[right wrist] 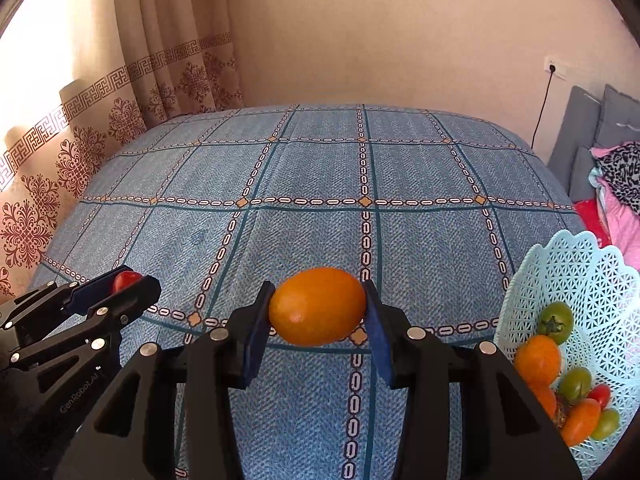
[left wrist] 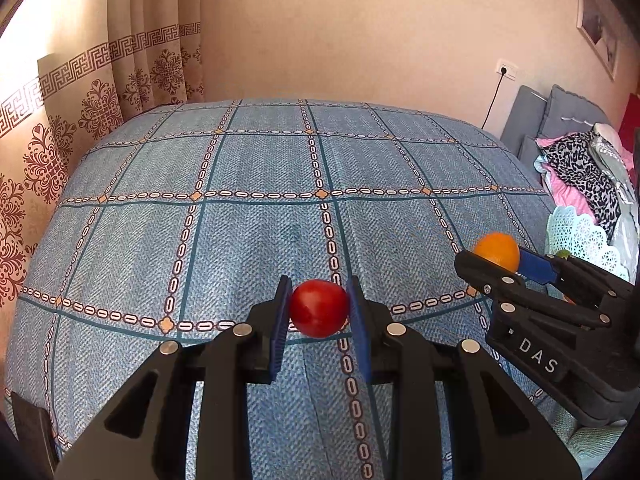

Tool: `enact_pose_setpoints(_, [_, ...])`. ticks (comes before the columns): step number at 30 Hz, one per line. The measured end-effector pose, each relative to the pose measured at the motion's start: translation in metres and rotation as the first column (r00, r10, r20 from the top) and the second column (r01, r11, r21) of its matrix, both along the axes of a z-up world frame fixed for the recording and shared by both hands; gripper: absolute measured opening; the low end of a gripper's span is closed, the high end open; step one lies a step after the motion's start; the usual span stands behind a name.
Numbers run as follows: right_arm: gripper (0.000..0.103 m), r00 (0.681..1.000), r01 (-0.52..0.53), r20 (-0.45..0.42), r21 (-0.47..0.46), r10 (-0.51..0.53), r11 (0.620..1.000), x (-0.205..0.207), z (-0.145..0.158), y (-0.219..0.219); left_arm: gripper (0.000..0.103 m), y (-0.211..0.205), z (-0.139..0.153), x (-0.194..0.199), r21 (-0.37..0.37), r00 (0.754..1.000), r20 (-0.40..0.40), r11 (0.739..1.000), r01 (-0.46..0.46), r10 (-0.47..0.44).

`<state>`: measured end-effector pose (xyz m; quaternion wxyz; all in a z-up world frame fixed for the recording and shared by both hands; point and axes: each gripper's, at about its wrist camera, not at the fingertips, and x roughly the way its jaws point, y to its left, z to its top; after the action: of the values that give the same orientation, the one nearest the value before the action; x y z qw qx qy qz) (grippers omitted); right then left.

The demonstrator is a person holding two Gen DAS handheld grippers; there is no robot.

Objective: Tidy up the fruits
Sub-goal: 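Carry the red tomato and orange over the blue basket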

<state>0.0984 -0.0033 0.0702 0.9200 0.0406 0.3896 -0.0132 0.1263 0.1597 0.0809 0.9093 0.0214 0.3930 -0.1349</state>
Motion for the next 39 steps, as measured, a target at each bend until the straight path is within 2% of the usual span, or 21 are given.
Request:
enact_pose_setpoints(4, [0.044,1.0,0.02,0.019,0.01,-0.02,1.0,-0.014,0.007,-0.011,0.028,-0.008,0.001,-0.005,-0.011,0.999,-0.007,0.999,0.032,-0.032])
enact_pose_setpoints(20, [0.044,0.993,0.093,0.064,0.047,-0.096,0.995,-0.064,0.023,-0.048,0.029,-0.039,0.014,-0.027,0.025,0.993,0.027,0.994,0.11,-0.111])
enact_pose_setpoints(30, [0.044,0.98,0.166,0.103,0.069,-0.172,0.984,-0.096,0.027,-0.085,0.029,-0.067,0.03,-0.045,0.04,0.984,0.056,0.985,0.165,-0.167])
enact_pose_setpoints(39, [0.044,0.956,0.245,0.13,0.13,-0.261,0.961,-0.13,0.031,-0.136,0.029,-0.108,0.038,-0.061,0.047,0.967,0.073,0.97,0.24,-0.243])
